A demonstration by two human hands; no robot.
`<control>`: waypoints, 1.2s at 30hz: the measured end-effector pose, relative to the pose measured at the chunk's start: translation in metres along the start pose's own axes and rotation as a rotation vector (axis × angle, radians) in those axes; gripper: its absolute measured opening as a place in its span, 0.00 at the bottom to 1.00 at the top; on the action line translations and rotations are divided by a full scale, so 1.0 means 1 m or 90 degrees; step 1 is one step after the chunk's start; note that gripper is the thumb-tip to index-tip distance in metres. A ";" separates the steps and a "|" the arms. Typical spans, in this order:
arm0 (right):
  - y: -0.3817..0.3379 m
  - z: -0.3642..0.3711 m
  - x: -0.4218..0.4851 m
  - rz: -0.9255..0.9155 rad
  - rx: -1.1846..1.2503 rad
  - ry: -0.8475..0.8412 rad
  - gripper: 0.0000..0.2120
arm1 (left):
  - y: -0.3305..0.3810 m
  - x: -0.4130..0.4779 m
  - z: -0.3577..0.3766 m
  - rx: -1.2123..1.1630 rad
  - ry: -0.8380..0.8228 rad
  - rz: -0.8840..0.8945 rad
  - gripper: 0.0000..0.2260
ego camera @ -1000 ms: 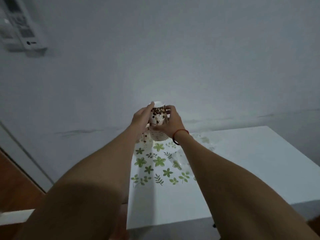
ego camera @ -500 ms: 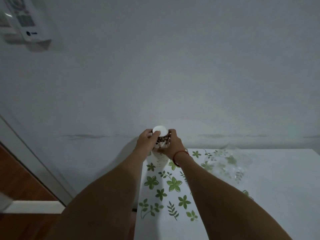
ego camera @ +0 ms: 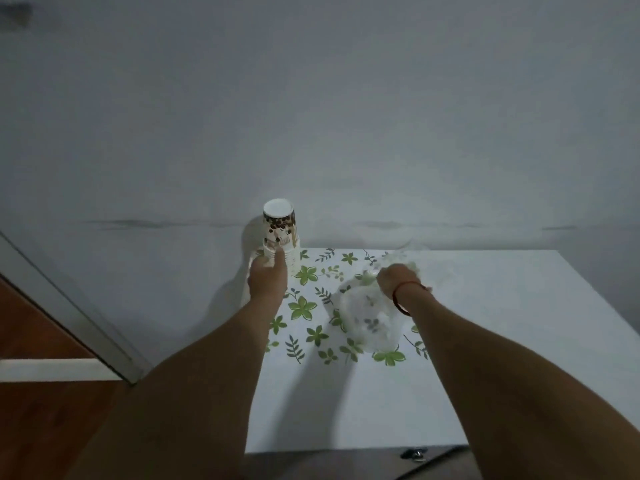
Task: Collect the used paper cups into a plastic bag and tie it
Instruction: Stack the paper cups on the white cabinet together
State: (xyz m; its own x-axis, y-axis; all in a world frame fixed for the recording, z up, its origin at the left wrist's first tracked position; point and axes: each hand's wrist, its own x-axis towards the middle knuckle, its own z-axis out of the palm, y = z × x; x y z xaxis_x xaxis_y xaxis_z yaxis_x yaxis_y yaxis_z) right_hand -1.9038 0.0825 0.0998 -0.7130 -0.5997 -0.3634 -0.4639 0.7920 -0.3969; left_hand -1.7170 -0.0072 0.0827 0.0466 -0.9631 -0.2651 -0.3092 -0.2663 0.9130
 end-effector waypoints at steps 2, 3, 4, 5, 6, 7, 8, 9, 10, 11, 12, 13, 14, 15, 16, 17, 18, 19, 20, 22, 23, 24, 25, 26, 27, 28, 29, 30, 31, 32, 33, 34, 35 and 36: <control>0.016 0.007 -0.018 0.030 0.036 -0.061 0.19 | -0.015 -0.023 0.003 0.042 -0.093 -0.064 0.25; 0.016 0.010 -0.025 0.031 0.057 -0.085 0.17 | -0.016 -0.034 0.003 0.043 -0.180 -0.117 0.27; 0.018 0.014 -0.032 0.032 0.082 -0.104 0.14 | -0.019 -0.046 0.001 0.041 -0.275 -0.168 0.31; 0.016 0.017 -0.039 0.036 0.111 -0.119 0.11 | -0.020 -0.054 0.002 0.036 -0.348 -0.206 0.37; 0.014 0.021 -0.046 0.044 0.152 -0.135 0.10 | -0.022 -0.062 0.005 0.029 -0.392 -0.225 0.43; 0.013 0.025 -0.050 0.047 0.201 -0.153 0.11 | -0.023 -0.071 0.008 0.019 -0.402 -0.224 0.47; 0.012 0.030 -0.054 0.048 0.250 -0.170 0.14 | -0.024 -0.077 0.011 0.005 -0.383 -0.211 0.50; 0.011 0.033 -0.059 0.054 0.298 -0.187 0.15 | -0.024 -0.082 0.014 -0.003 -0.343 -0.199 0.51; 0.011 0.035 -0.063 0.064 0.345 -0.208 0.14 | -0.025 -0.085 0.016 0.002 -0.304 -0.187 0.50; 0.013 0.036 -0.066 0.071 0.398 -0.237 0.13 | -0.027 -0.087 0.016 0.024 -0.268 -0.171 0.48; 0.015 0.036 -0.069 0.075 0.434 -0.262 0.11 | -0.030 -0.088 0.015 0.068 -0.225 -0.151 0.46; 0.019 0.037 -0.069 0.070 0.443 -0.267 0.10 | -0.034 -0.088 0.013 0.119 -0.186 -0.131 0.43; 0.024 0.039 -0.068 0.058 0.429 -0.233 0.11 | -0.039 -0.086 0.010 0.158 -0.152 -0.113 0.41; 0.031 0.041 -0.065 0.053 0.393 -0.155 0.13 | -0.045 -0.083 0.007 0.178 -0.123 -0.098 0.37; 0.037 0.043 -0.063 0.050 0.310 -0.046 0.15 | -0.050 -0.081 0.003 0.184 -0.099 -0.090 0.33; 0.044 0.043 -0.063 0.045 0.194 0.060 0.18 | -0.053 -0.079 -0.001 0.188 -0.078 -0.087 0.30; 0.051 0.044 -0.062 0.053 0.086 0.118 0.23 | -0.057 -0.078 -0.005 0.193 -0.061 -0.083 0.27; 0.058 0.045 -0.061 0.069 0.012 0.125 0.29 | -0.060 -0.076 -0.009 0.198 -0.047 -0.077 0.26; 0.061 0.047 -0.060 0.097 -0.014 0.088 0.35 | -0.063 -0.075 -0.013 0.200 -0.035 -0.071 0.25; 0.063 0.059 -0.054 0.131 0.048 0.009 0.34 | -0.064 -0.071 -0.020 0.187 -0.017 -0.068 0.24; 0.061 0.063 -0.054 0.105 0.075 -0.002 0.28 | -0.064 -0.068 -0.023 0.176 -0.015 -0.074 0.23; 0.056 0.066 -0.058 0.057 0.082 0.010 0.22 | -0.063 -0.065 -0.025 0.163 -0.018 -0.082 0.23; 0.050 0.068 -0.062 0.004 0.082 0.020 0.18 | -0.061 -0.062 -0.027 0.147 -0.019 -0.089 0.22; 0.042 0.069 -0.067 -0.040 0.089 0.011 0.17 | -0.058 -0.060 -0.030 0.130 -0.017 -0.095 0.22; 0.033 0.070 -0.071 -0.076 0.108 -0.011 0.18 | -0.056 -0.059 -0.034 0.113 -0.014 -0.100 0.21; 0.024 0.073 -0.074 -0.102 0.126 -0.036 0.20 | -0.054 -0.057 -0.039 0.097 -0.008 -0.103 0.21; 0.015 0.076 -0.078 -0.120 0.148 -0.055 0.21 | -0.052 -0.056 -0.045 0.083 -0.007 -0.105 0.20; 0.004 0.079 -0.083 -0.137 0.173 -0.065 0.20 | -0.049 -0.057 -0.051 0.076 -0.006 -0.109 0.20; -0.008 0.083 -0.087 -0.161 0.197 -0.072 0.19 | -0.046 -0.056 -0.059 0.075 -0.003 -0.112 0.20; -0.021 0.087 -0.091 -0.191 0.216 -0.078 0.17 | -0.043 -0.056 -0.068 0.080 -0.004 -0.117 0.21; -0.035 0.092 -0.096 -0.223 0.225 -0.080 0.16 | -0.041 -0.053 -0.077 0.084 -0.008 -0.120 0.23; -0.049 0.096 -0.102 -0.252 0.222 -0.085 0.15 | -0.039 -0.049 -0.088 0.081 -0.011 -0.124 0.25; -0.064 0.103 -0.107 -0.276 0.219 -0.097 0.15 | -0.038 -0.041 -0.100 0.072 -0.013 -0.125 0.26; -0.078 0.109 -0.111 -0.293 0.216 -0.115 0.14 | -0.037 -0.033 -0.113 0.062 -0.011 -0.125 0.25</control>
State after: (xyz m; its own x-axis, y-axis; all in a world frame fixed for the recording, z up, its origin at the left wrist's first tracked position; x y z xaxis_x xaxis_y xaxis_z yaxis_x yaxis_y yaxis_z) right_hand -1.7314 0.0747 0.0792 -0.3644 -0.9057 -0.2167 -0.4888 0.3841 -0.7833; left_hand -1.5997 0.0302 0.0929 0.0985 -0.8918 -0.4415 -0.3863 -0.4431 0.8090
